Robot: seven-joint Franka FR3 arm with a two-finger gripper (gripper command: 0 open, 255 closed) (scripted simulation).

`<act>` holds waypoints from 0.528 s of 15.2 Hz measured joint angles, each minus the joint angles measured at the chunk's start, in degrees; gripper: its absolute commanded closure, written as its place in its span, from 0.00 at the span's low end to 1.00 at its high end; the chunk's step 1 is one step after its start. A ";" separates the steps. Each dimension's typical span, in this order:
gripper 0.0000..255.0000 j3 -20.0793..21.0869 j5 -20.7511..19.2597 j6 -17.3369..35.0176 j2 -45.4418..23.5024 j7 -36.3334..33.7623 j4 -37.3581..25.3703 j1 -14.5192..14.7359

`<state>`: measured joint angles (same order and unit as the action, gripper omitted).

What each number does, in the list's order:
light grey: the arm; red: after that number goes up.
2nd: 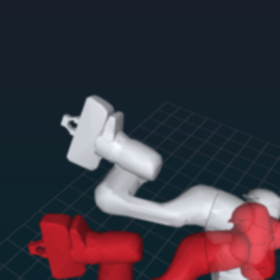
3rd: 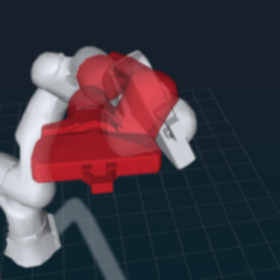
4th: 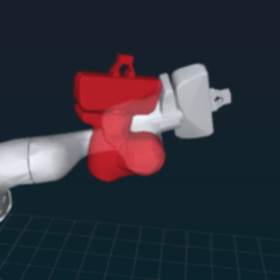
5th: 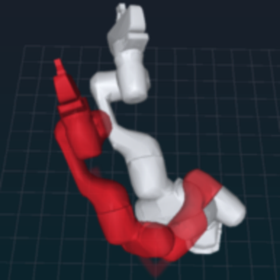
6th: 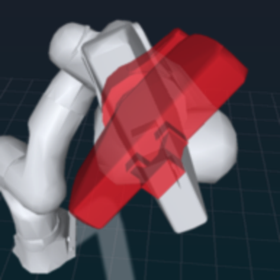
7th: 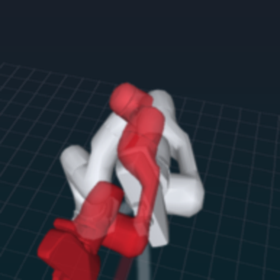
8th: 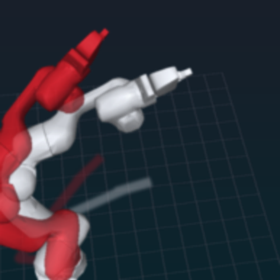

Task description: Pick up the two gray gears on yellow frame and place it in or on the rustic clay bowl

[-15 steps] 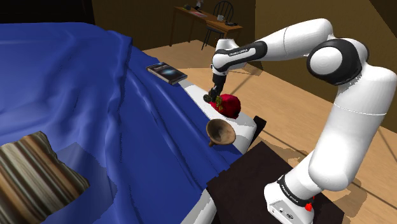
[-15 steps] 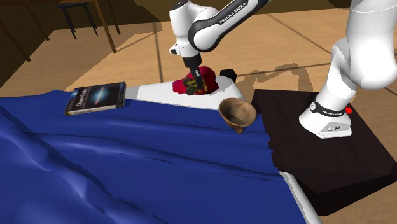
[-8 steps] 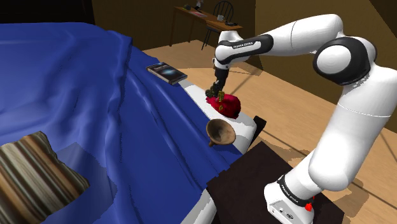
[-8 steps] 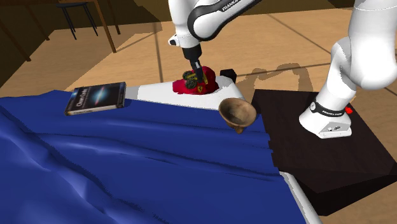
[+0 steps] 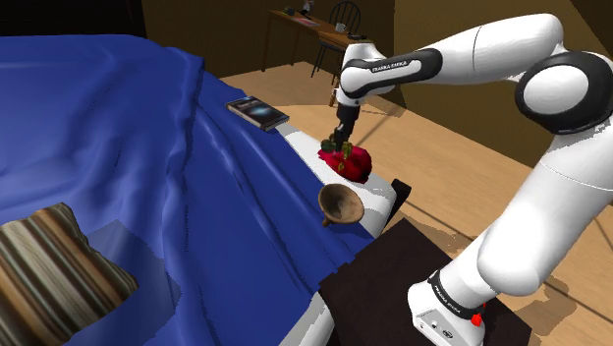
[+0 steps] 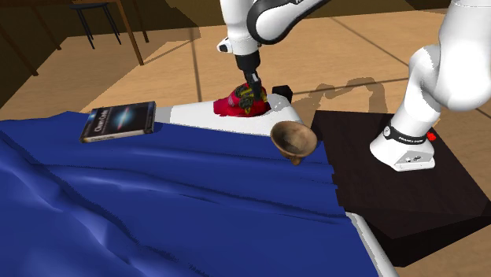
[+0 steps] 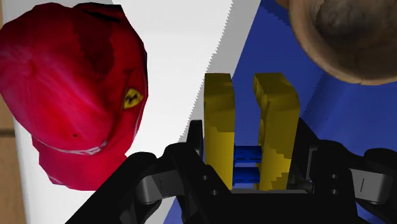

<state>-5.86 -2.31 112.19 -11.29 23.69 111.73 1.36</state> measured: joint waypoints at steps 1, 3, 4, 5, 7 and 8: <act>1.00 0.42 -0.13 0.30 2.43 -1.18 2.80 0.71; 1.00 0.81 -0.39 1.09 6.59 -2.30 7.76 1.31; 1.00 1.03 -0.46 1.43 8.29 -2.88 9.79 1.59; 1.00 1.35 -0.49 1.95 10.02 -3.61 12.06 1.95; 1.00 2.32 -0.38 2.29 13.76 -5.52 16.23 2.93; 1.00 2.65 -0.35 2.56 15.72 -6.16 18.51 3.23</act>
<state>-3.21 -2.66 114.75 4.43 17.53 130.23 4.59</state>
